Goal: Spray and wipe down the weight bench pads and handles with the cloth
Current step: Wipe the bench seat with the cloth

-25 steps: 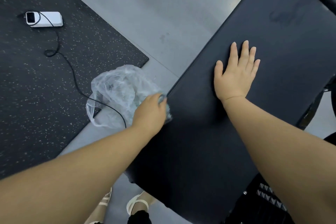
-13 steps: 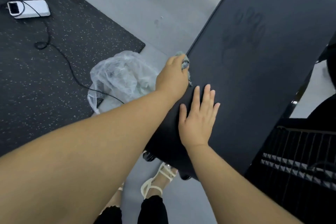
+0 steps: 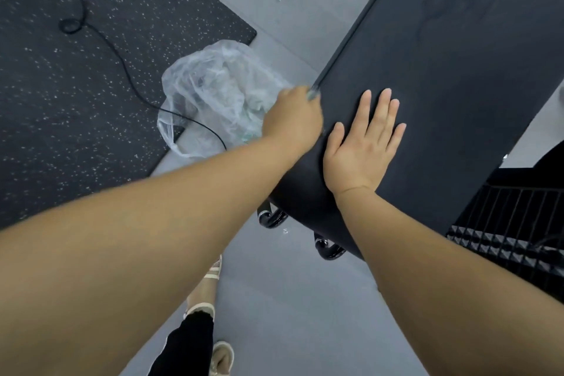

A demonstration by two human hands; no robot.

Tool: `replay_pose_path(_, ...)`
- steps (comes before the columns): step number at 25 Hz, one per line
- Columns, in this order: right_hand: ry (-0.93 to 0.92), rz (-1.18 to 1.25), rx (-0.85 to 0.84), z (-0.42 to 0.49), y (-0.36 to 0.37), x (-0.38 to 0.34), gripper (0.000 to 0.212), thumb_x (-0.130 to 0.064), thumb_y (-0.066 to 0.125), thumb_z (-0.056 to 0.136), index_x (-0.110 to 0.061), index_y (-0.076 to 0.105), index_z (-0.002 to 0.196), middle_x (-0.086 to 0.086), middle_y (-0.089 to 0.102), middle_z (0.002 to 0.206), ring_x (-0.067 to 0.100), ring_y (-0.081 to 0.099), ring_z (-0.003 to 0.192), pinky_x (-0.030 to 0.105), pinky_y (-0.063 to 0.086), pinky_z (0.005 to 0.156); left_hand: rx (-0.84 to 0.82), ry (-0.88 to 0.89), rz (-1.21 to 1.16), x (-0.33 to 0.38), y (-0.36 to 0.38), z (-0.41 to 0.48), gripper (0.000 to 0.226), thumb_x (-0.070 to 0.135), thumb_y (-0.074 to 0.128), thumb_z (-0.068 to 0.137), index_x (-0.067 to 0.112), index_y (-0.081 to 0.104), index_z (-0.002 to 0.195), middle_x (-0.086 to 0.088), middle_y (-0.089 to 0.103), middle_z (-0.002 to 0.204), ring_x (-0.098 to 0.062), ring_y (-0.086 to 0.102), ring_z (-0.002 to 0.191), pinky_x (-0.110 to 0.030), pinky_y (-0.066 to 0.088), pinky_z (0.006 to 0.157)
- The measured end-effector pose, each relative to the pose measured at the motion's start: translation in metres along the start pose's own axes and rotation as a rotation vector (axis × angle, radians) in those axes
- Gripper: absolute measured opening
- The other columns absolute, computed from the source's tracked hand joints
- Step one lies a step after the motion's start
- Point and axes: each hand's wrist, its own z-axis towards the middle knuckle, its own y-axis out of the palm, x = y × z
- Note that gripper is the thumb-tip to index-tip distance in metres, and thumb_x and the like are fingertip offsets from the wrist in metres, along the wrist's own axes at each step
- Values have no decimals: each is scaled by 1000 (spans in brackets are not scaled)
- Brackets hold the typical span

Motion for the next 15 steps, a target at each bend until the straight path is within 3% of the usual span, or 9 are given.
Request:
replay_pose_path(3, -14, 3, 26, 2, 2, 1, 62, -38, 21, 93, -13, 16, 149, 11, 8, 158, 27, 4, 145, 45, -1, 117, 58, 34, -31, 9, 6, 2, 36, 30, 27, 101, 12, 53, 119, -7, 52, 124, -24, 55, 101, -29, 35, 75)
replay_pose_path(7, -14, -5, 18, -1, 1, 2, 59, -36, 26, 97, -14, 13, 150, 10, 4, 158, 26, 1, 146, 44, -4, 116, 112, -25, -4, -33, 8, -52, 35, 28, 30, 102, 15, 46, 130, -5, 45, 132, -23, 50, 112, -27, 32, 81)
replay_pose_path(11, -59, 39, -29, -2, -3, 5, 57, -37, 27, 99, -15, 12, 150, 10, 3, 158, 27, 0, 146, 46, -2, 117, 86, -166, -54, -72, 8, -92, 31, 24, 32, 100, 8, 52, 118, -13, 48, 125, -25, 47, 99, -27, 30, 78)
replay_pose_path(13, -144, 103, -18, -18, -6, 16, 56, -36, 32, 98, -13, 22, 148, 12, 9, 157, 31, 4, 145, 48, -1, 117, 57, -214, -81, -77, 12, -100, 31, 24, 31, 100, 7, 53, 112, -15, 50, 122, -23, 45, 91, -27, 31, 75)
replay_pose_path(15, -215, 129, 34, -45, -3, 35, 54, -36, 35, 96, -12, 31, 145, 14, 18, 155, 34, 11, 144, 51, 0, 115, 55, -252, -141, -69, 12, -92, 34, 27, 31, 99, 5, 54, 112, -16, 53, 120, -29, 51, 96, -30, 34, 76)
